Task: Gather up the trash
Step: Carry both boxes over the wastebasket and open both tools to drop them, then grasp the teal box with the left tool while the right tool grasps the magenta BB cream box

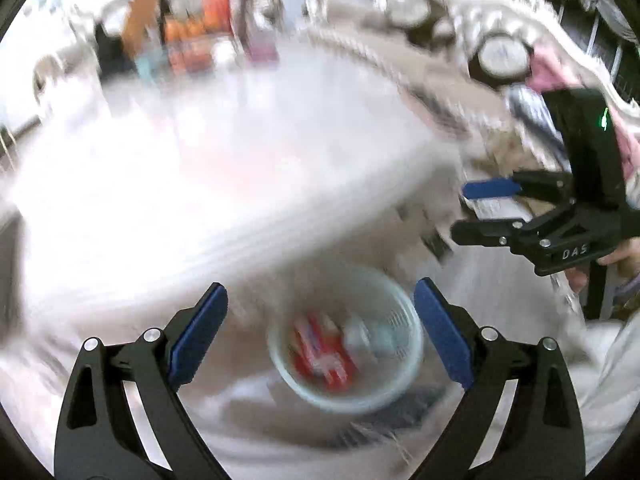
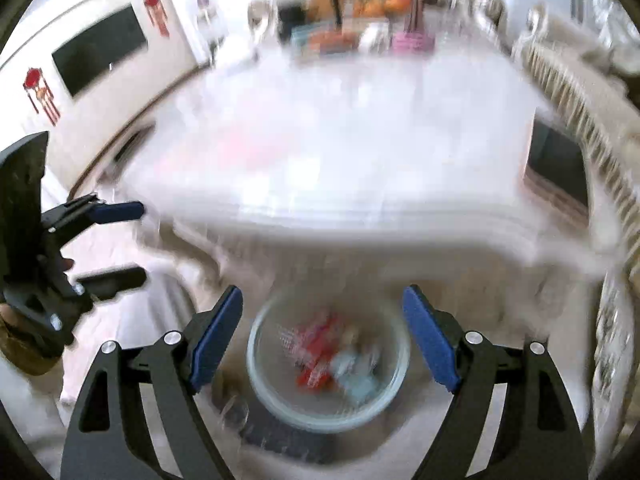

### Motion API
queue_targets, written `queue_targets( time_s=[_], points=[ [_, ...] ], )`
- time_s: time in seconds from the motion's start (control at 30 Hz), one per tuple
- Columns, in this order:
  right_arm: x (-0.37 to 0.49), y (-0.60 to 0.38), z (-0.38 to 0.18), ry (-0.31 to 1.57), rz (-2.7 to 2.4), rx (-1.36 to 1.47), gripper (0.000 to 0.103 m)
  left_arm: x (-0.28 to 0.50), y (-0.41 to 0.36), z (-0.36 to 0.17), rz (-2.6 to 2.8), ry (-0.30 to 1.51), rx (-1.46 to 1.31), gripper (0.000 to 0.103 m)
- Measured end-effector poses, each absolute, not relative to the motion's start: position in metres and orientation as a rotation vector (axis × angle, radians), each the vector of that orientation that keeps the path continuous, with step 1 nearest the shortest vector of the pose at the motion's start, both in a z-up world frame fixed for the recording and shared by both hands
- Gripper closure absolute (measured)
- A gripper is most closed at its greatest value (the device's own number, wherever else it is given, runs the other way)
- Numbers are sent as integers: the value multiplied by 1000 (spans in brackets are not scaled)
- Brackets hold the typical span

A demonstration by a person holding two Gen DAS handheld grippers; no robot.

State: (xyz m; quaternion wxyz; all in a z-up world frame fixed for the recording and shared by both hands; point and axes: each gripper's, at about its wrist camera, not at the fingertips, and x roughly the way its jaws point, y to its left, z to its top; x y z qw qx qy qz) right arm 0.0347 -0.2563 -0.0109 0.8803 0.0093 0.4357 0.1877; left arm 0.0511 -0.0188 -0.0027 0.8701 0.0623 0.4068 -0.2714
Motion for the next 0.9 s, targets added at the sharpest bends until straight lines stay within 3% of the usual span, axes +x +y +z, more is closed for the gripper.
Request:
queue_targets(
  time_s=[0.2, 0.4, 0.63, 0.9],
  points=[
    [137, -269, 34, 723, 196, -27, 25, 169, 17, 37, -286, 721, 145, 11],
    [265, -261, 43, 664, 56, -44, 25, 318, 35, 44, -155, 668, 144, 11],
    [378, -253, 15, 773, 22, 63, 25, 436, 43, 22, -114, 765, 139, 11],
    [431, -240, -6, 859, -9, 106, 25, 498, 28, 5, -153, 811, 229, 11]
  ],
)
